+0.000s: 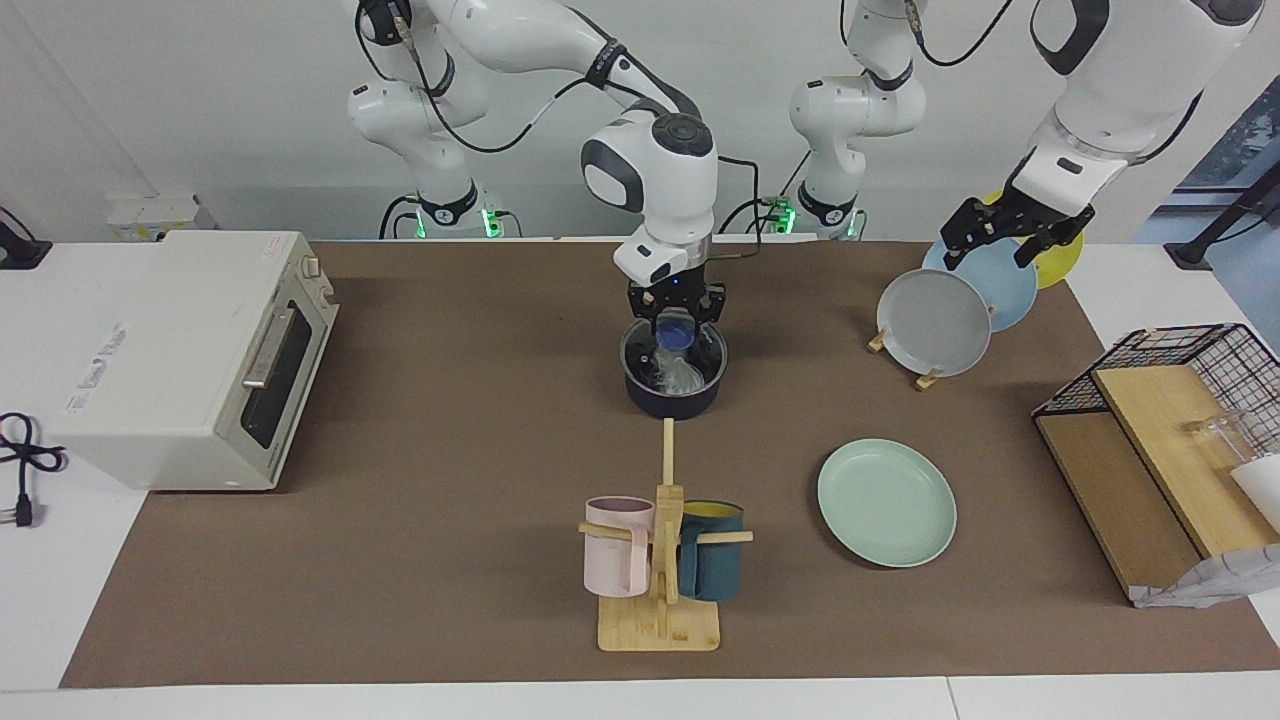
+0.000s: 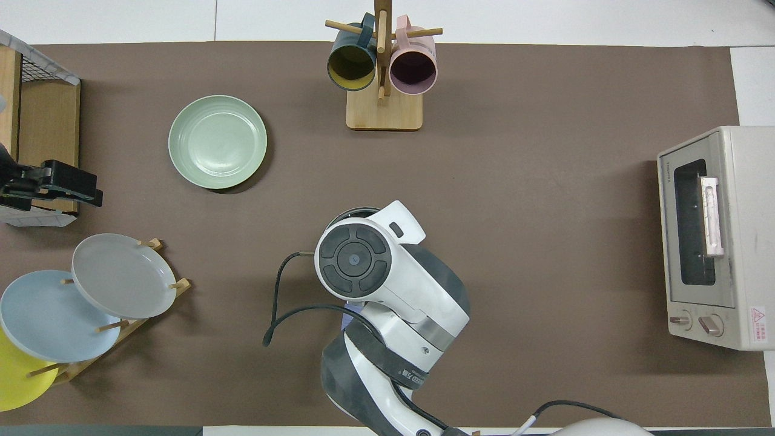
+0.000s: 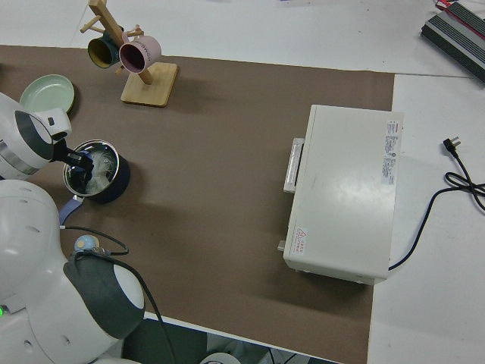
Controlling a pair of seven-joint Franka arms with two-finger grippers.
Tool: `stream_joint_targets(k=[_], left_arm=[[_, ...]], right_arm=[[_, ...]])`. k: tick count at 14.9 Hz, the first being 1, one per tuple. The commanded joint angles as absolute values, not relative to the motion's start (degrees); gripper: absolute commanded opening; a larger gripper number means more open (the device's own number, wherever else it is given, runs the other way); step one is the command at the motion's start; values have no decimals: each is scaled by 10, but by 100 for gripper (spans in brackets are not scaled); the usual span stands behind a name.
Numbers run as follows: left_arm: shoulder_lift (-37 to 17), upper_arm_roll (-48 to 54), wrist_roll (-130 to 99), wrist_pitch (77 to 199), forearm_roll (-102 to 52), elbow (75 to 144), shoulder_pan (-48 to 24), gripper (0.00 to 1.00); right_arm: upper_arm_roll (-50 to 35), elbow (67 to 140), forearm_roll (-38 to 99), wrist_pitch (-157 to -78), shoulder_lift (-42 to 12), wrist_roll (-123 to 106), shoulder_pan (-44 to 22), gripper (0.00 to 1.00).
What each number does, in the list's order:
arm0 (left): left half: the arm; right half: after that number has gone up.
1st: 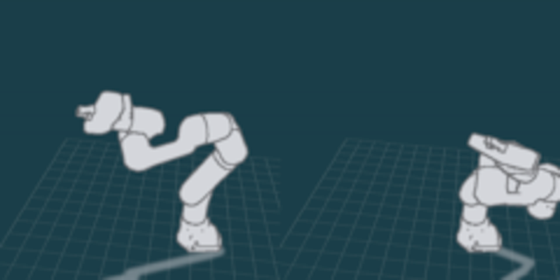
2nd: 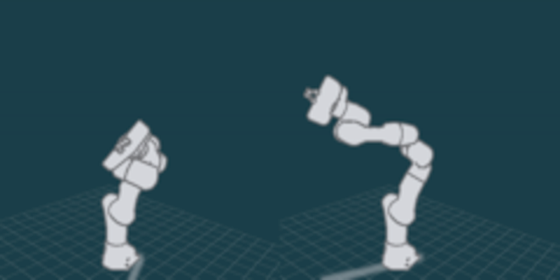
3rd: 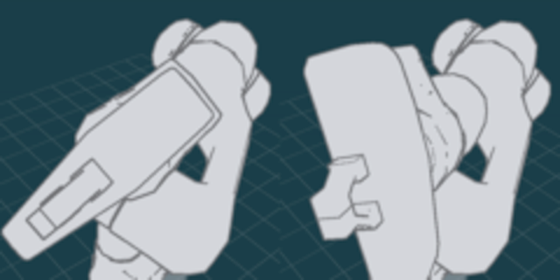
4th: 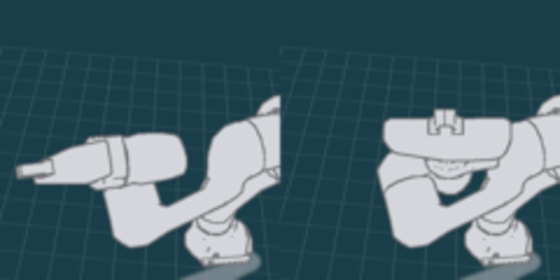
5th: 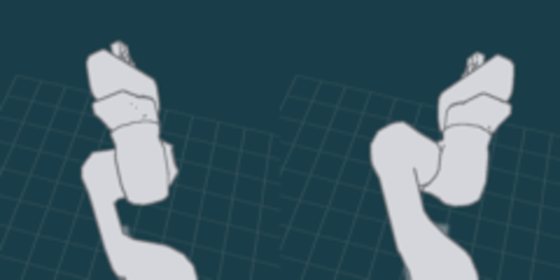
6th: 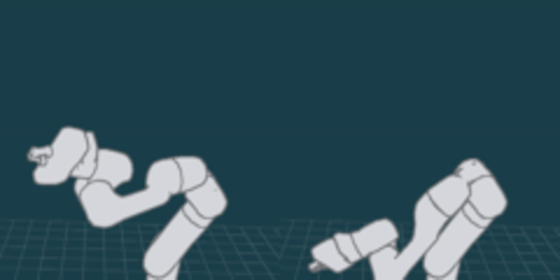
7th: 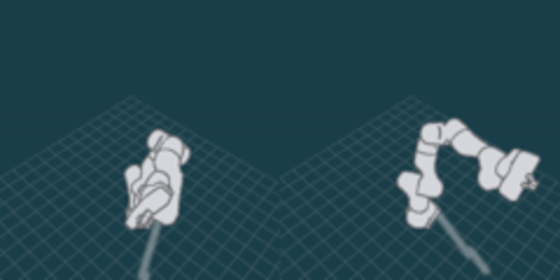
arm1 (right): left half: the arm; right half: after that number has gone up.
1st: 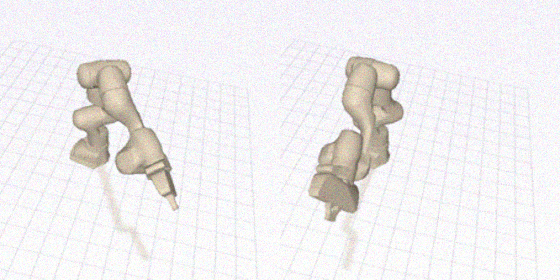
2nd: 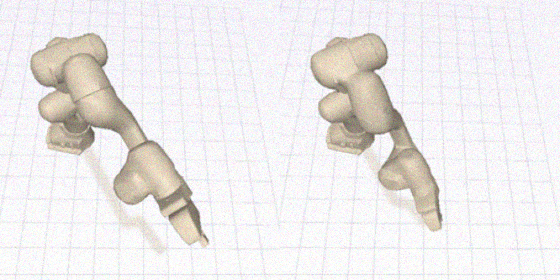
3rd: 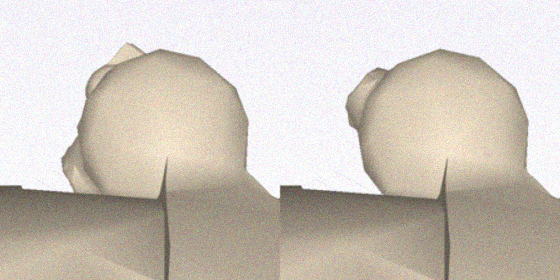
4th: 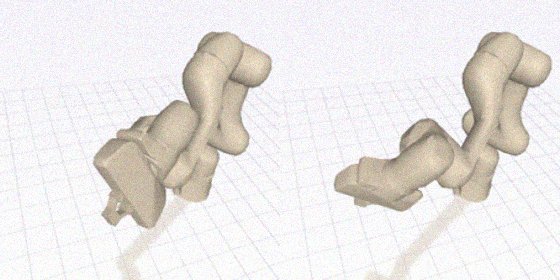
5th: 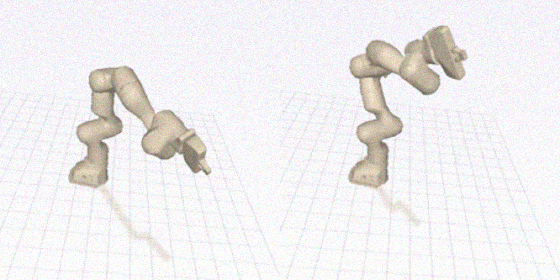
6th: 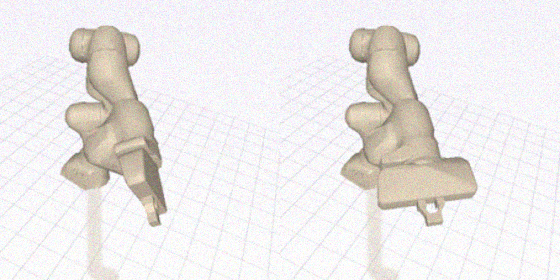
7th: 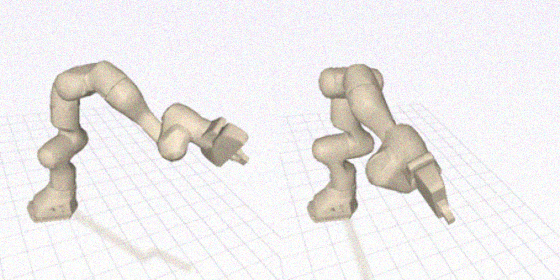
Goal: Transfer vermicelli from pot to plate
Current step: 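Grasp the blue lid knob with the right gripper and lift, then carry the lid away with the right gripper while the left gripper reaches the pot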
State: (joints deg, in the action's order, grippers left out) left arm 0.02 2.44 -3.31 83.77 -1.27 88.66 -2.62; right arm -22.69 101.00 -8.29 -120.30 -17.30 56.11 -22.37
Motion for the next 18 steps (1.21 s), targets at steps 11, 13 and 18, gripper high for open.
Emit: stream_joint_targets(k=[11,13,18], left_arm=[[31,35,-82,894,-2,949,-86,100],[33,37,-153,920,-5,973,-141,100],[22,37,-322,1067,-27,1090,-283,100]], right_arm=[[-223,923,-91,-1072,-158,379,-132,55],[-222,939,-91,-1058,-142,325,-92,55],[-223,1002,-85,-1064,-117,115,60,55]])
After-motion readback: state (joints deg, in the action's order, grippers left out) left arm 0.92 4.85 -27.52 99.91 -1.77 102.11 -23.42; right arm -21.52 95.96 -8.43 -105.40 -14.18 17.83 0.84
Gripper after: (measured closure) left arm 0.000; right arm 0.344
